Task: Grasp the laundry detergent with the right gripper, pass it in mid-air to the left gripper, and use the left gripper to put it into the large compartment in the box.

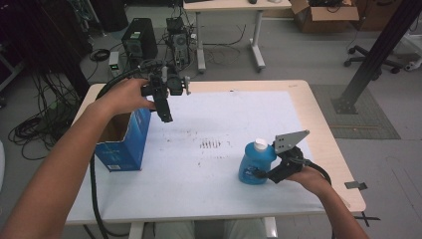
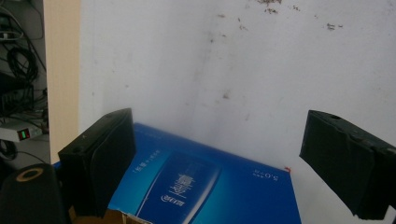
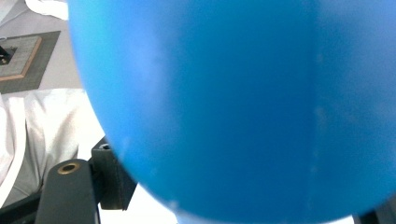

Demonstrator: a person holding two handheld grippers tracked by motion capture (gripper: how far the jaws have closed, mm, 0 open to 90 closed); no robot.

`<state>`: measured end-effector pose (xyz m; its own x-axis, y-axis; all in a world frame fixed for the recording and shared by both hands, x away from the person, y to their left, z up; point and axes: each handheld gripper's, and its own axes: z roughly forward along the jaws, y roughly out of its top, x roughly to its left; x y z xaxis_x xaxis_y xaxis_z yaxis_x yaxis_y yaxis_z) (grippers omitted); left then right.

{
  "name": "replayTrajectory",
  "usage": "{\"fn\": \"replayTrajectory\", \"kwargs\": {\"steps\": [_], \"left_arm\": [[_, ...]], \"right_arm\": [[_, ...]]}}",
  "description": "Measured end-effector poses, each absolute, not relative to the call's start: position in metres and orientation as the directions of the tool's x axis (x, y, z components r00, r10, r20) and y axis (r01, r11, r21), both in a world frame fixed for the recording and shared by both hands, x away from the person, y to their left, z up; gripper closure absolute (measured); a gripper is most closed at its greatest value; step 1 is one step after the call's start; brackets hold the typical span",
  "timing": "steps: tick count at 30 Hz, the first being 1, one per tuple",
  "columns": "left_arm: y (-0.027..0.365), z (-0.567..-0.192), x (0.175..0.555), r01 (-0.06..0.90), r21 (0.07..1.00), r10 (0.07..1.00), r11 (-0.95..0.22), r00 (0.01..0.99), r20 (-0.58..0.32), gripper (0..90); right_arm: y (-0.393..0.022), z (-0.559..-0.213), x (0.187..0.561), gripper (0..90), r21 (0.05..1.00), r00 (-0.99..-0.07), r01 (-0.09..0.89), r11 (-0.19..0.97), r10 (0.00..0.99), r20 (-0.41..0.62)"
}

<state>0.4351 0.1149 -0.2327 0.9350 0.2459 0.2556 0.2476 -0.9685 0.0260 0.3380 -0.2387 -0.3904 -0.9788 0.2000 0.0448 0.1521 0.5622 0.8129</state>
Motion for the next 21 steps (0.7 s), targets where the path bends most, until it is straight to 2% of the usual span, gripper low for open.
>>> {"fn": "replayTrajectory", "kwargs": {"steps": [12,21], "left_arm": [[0.1150,-0.2329,0.4355,0.248,0.027,0.247,-0.968,0.935,0.255,11.2],[0.1139,-0.2330,0.4356,0.246,0.023,0.244,-0.969,0.935,0.257,11.3]], "right_arm": [[-0.2408,-0.3937,0.3385,29.6,0.822,-0.979,0.156,0.547,0.198,0.054],[-0.2418,-0.3926,0.3375,41.3,0.833,-0.983,0.131,0.538,0.179,0.039]]}}
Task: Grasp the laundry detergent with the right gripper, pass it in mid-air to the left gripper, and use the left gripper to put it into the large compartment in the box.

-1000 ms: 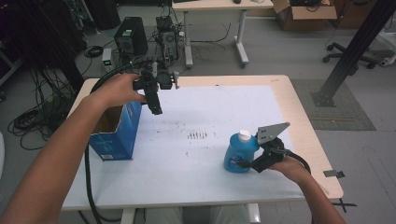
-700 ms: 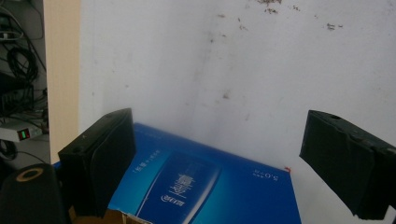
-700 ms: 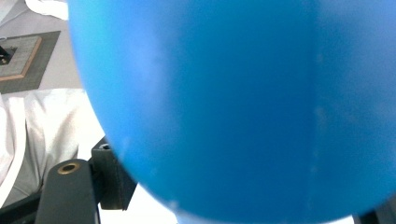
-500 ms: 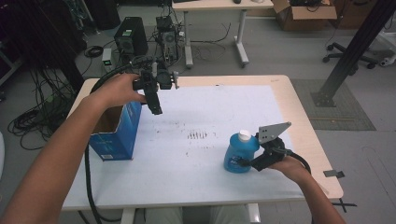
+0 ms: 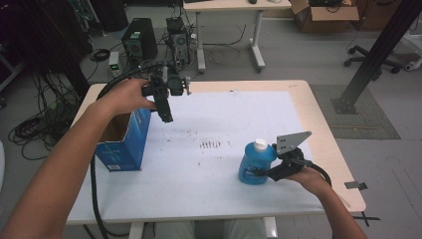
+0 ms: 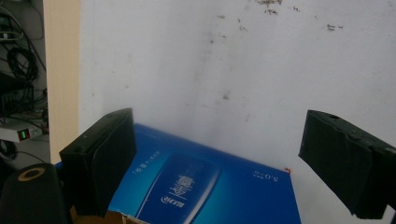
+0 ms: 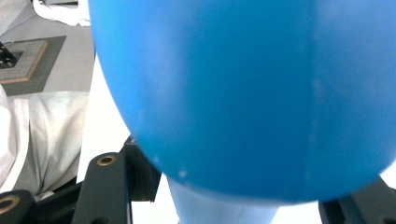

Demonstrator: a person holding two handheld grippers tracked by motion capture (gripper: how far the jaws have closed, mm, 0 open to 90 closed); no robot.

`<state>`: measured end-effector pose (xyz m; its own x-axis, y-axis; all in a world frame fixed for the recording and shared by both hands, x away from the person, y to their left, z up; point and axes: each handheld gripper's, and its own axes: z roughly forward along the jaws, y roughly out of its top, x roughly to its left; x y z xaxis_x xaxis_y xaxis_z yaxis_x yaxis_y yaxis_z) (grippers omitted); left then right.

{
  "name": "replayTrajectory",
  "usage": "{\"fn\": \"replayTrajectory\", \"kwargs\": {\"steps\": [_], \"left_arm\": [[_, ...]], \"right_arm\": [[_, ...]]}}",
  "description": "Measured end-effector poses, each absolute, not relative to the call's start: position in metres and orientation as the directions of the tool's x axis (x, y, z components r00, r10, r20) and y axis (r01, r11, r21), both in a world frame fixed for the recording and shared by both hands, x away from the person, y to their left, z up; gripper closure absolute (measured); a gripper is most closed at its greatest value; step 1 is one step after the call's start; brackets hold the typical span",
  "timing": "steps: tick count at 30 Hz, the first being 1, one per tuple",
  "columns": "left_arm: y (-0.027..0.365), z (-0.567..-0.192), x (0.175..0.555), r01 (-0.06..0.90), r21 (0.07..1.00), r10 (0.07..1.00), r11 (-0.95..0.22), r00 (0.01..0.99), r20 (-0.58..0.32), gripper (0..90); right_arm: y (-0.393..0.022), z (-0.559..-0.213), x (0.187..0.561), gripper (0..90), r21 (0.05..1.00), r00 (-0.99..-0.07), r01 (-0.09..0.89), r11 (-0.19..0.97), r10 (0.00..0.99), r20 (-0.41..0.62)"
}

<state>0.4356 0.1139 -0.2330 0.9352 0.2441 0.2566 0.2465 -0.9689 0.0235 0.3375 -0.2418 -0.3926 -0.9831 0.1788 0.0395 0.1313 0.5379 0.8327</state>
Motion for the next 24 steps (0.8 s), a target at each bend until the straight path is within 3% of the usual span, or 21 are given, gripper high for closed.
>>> {"fn": "replayTrajectory", "kwargs": {"steps": [11,16,24], "left_arm": [[0.116,-0.234,0.435,0.252,0.026,0.250,-0.967,0.934,0.256,11.5],[0.116,-0.233,0.434,0.250,0.028,0.249,-0.968,0.934,0.257,11.4],[0.113,-0.224,0.425,0.234,0.040,0.236,-0.971,0.934,0.269,11.5]], "right_arm": [[-0.241,-0.390,0.335,43.6,0.833,-0.983,0.120,0.540,0.180,0.026],[-0.247,-0.370,0.335,43.8,0.863,-0.978,0.134,0.488,0.205,0.036],[-0.251,-0.325,0.335,43.9,0.857,-0.975,0.106,0.504,0.224,-0.010]]}}
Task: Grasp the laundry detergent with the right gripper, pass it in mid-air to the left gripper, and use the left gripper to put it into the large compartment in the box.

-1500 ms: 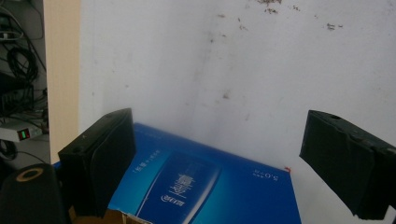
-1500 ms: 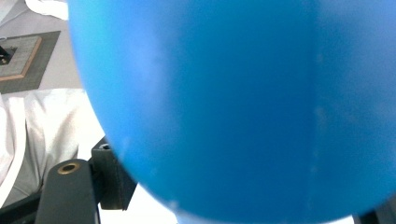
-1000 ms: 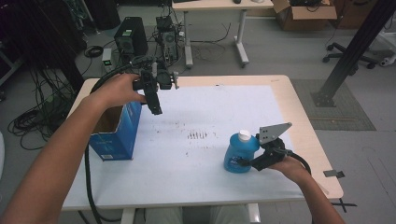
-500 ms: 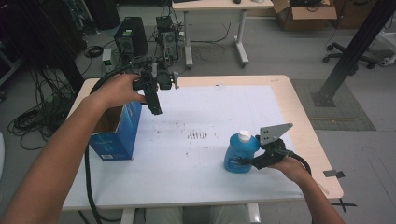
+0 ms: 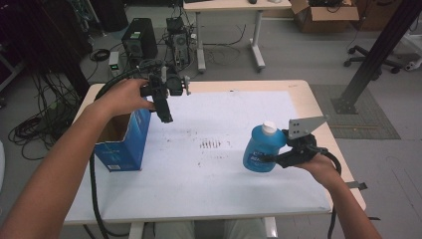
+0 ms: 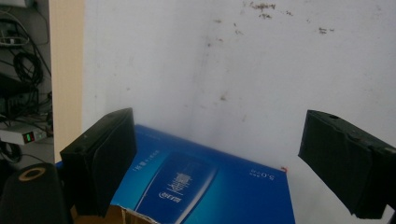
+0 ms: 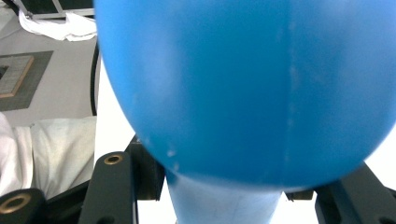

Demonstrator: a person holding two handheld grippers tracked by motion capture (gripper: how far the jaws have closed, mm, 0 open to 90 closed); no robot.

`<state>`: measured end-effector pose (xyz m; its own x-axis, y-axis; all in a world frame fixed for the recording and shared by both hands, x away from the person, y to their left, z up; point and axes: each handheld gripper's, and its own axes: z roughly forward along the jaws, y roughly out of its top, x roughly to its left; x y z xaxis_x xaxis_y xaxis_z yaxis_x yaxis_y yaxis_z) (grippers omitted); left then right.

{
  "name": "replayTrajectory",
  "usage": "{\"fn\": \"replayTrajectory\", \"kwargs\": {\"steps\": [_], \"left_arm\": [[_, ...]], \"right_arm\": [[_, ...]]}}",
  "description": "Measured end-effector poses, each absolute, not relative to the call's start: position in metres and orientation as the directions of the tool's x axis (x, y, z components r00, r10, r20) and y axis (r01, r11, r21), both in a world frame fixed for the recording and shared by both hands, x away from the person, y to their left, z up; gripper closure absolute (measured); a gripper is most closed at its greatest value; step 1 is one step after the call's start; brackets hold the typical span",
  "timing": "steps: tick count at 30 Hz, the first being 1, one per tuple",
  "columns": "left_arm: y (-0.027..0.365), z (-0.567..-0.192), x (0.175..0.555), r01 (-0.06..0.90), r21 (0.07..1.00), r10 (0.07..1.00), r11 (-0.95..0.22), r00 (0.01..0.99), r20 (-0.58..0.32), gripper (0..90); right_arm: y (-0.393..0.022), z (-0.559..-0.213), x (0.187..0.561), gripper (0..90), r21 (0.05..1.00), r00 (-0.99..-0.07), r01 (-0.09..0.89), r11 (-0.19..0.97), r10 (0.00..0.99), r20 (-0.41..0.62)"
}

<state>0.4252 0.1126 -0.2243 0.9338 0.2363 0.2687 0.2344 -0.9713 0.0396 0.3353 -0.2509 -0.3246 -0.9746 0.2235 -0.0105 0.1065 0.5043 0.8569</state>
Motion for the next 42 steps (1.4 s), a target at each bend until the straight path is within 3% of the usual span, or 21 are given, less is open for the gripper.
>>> {"fn": "replayTrajectory", "kwargs": {"steps": [22,32,42], "left_arm": [[0.091,-0.186,0.389,0.151,0.093,0.170,-0.984,0.953,0.252,11.3],[0.078,-0.160,0.367,0.090,0.178,0.127,-0.980,0.970,0.206,11.6],[0.064,-0.145,0.344,0.035,0.179,0.068,-0.983,0.981,0.182,11.8]], "right_arm": [[-0.228,-0.254,0.339,43.9,0.823,-0.984,0.082,0.562,0.175,-0.022],[-0.212,-0.245,0.340,44.0,0.812,-0.990,0.061,0.580,0.138,-0.024],[-0.181,-0.250,0.347,44.1,0.793,-0.997,0.038,0.609,0.071,-0.007]]}}
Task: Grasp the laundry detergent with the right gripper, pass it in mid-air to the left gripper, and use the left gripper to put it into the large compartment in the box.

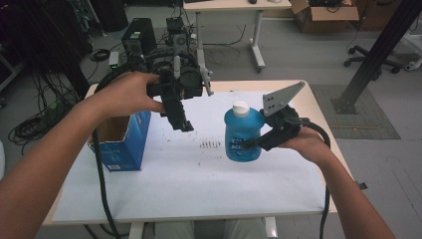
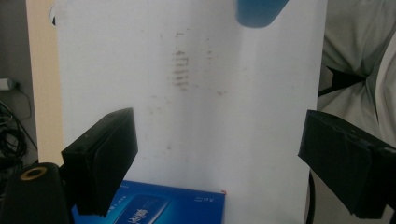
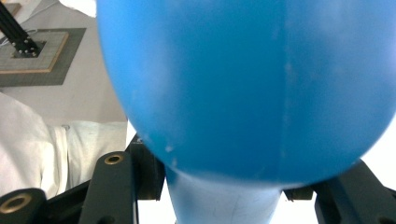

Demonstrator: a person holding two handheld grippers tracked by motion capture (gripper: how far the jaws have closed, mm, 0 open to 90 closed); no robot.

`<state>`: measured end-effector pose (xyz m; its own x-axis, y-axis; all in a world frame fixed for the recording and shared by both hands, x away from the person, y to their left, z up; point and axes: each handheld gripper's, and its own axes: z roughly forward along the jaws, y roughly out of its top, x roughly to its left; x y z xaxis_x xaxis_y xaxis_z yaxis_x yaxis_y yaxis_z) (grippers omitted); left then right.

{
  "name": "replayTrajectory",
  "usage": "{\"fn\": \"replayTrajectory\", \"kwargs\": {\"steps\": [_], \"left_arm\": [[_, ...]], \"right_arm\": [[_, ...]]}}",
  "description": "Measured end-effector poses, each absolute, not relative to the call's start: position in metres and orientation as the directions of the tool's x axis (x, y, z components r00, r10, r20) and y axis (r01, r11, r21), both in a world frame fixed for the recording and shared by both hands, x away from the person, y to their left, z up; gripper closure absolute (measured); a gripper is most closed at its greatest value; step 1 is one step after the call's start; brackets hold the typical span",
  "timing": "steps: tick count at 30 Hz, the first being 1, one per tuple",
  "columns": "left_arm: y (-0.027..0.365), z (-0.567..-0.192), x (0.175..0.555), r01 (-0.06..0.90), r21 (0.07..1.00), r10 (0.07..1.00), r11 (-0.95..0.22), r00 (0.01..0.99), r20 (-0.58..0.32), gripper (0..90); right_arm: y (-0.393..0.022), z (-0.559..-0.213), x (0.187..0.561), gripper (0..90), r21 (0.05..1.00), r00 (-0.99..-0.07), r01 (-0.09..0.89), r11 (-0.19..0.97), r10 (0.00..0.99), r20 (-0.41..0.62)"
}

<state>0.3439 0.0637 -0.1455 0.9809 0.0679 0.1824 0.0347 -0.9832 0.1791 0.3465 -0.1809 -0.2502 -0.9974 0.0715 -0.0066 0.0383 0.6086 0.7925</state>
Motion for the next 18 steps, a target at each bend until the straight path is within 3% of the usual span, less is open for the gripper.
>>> {"fn": "replayTrajectory", "kwargs": {"steps": [18], "left_arm": [[0.057,-0.140,0.327,0.011,0.173,0.036,-0.985,0.990,0.140,11.5]], "right_arm": [[-0.131,-0.264,0.351,44.3,0.772,-1.000,0.001,0.636,0.011,-0.009]]}}
